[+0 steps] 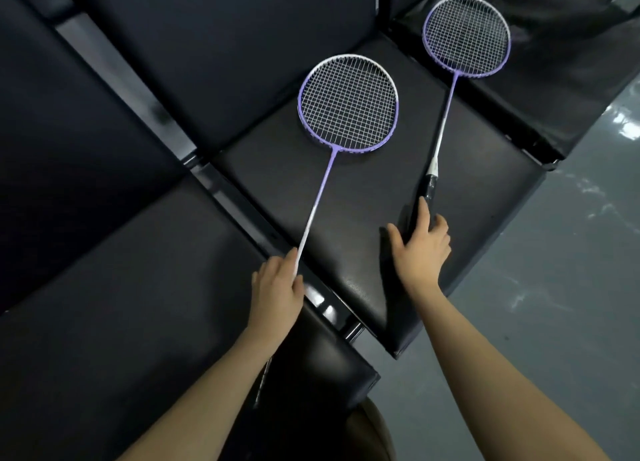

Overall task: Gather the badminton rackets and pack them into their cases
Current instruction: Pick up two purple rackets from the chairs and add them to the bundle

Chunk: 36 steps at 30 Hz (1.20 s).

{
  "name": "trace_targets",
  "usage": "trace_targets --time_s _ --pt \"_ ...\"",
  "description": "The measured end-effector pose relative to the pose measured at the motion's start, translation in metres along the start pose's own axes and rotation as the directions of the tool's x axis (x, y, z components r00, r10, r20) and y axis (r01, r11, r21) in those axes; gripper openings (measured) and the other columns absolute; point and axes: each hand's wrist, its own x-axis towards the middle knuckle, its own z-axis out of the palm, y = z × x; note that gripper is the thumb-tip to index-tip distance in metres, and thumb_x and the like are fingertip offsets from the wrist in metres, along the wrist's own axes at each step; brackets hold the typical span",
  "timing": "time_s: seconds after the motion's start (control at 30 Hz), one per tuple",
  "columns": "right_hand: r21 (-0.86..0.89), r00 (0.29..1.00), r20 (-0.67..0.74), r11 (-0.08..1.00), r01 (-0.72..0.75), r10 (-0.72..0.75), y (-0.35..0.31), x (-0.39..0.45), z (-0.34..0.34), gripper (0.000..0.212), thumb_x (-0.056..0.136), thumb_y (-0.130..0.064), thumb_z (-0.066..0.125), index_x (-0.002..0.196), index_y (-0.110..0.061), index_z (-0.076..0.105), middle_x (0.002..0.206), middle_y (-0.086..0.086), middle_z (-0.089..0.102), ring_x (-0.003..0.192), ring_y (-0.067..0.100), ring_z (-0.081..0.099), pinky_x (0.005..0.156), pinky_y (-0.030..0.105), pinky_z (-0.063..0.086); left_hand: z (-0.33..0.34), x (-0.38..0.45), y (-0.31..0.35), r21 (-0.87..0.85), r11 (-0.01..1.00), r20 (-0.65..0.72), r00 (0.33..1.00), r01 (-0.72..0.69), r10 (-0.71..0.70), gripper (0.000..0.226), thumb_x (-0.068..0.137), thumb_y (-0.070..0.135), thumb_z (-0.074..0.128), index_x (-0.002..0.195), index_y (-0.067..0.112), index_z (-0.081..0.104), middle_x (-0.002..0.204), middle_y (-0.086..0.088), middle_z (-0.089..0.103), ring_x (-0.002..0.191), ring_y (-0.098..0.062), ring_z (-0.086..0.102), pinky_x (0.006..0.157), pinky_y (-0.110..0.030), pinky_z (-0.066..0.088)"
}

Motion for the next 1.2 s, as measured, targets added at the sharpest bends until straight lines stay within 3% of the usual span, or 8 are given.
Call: trace_targets --time_s 0.13,0.27,0.4,0.53,0.67,0.8,1.2 --pt "-0.043 0.999 -0.007 0.998 -0.050 0.050 0.003 0.025 0.008 0.065 0.092 -0.041 0.052 0.147 -0.021 0.022 0.126 0.021 0.045 0.111 0.040 0.045 0.096 0.046 0.029 -0.001 0.014 0.018 -0.168 0.980 -0.105 0.990 -0.109 0.092 0.040 0.083 0.007 0.063 0.122 0.007 0.056 0.095 -0.007 0.059 0.081 -0.025 0.060 0.076 -0.045 0.052" --pt "-0.009 0.998 0.043 0.999 -0.042 0.042 0.000 0.031 0.003 0.057 0.095 -0.026 0.046 0.146 -0.022 0.021 0.115 0.021 0.045 0.085 0.038 0.049 0.091 0.045 0.035 -0.008 0.029 0.031 -0.166 0.978 -0.118 0.987 -0.128 0.109 0.037 0.084 0.009 0.061 0.121 0.006 0.058 0.095 -0.009 0.059 0.079 -0.025 0.061 0.071 -0.043 0.054" --pt "0.125 0.998 0.057 0.992 -0.030 0.023 -0.008 0.004 -0.017 0.054 0.095 -0.026 0.043 0.146 -0.029 0.023 0.116 0.017 0.044 0.085 0.041 0.053 0.087 0.048 0.046 -0.022 0.024 0.044 -0.173 0.977 -0.144 0.984 -0.125 0.101 0.036 0.082 0.012 0.062 0.118 0.006 0.060 0.094 -0.009 0.061 0.077 -0.025 0.061 0.070 -0.043 0.053" --pt "0.236 0.999 0.020 0.971 0.025 -0.031 -0.025 -0.046 -0.045 0.053 0.095 -0.021 0.044 0.145 -0.028 0.029 0.109 0.014 0.044 0.084 0.037 0.053 0.085 0.048 0.046 -0.056 0.002 0.056 -0.178 0.968 -0.187 0.972 -0.175 0.142 0.035 0.082 0.008 0.065 0.117 0.004 0.060 0.091 -0.008 0.060 0.075 -0.023 0.060 0.071 -0.039 0.052" --pt "0.309 0.995 -0.055 0.946 0.098 -0.085 -0.057 -0.116 -0.084 0.052 0.094 -0.017 0.048 0.143 -0.023 0.033 0.104 0.010 0.042 0.080 0.031 0.050 0.083 0.045 0.045 -0.106 -0.036 0.059 -0.175 0.971 -0.236 0.964 -0.163 0.119 0.036 0.084 0.010 0.062 0.119 0.008 0.060 0.095 -0.008 0.059 0.077 -0.028 0.058 0.071 -0.046 0.052" --pt "0.368 0.988 -0.112 0.919 0.142 -0.108 -0.092 -0.202 -0.133 0.052 0.092 -0.016 0.051 0.142 -0.023 0.036 0.103 0.009 0.042 0.080 0.029 0.050 0.083 0.048 0.045 -0.173 -0.101 0.063 -0.166 0.952 -0.344 0.920 -0.255 0.187 0.035 0.078 0.009 0.059 0.112 0.003 0.064 0.089 -0.011 0.062 0.073 -0.029 0.061 0.068 -0.046 0.052" --pt "0.463 0.955 -0.160 0.835 0.296 -0.250 -0.167 -0.523 -0.277 0.058 0.093 -0.015 0.049 0.146 -0.026 0.027 0.098 0.002 0.039 0.084 0.019 0.046 0.086 0.038 0.045 -0.382 -0.385 0.038 -0.146 0.948 -0.466 0.865 -0.282 0.186 0.035 0.080 0.013 0.058 0.114 0.003 0.062 0.091 -0.011 0.062 0.073 -0.029 0.061 0.072 -0.047 0.051"
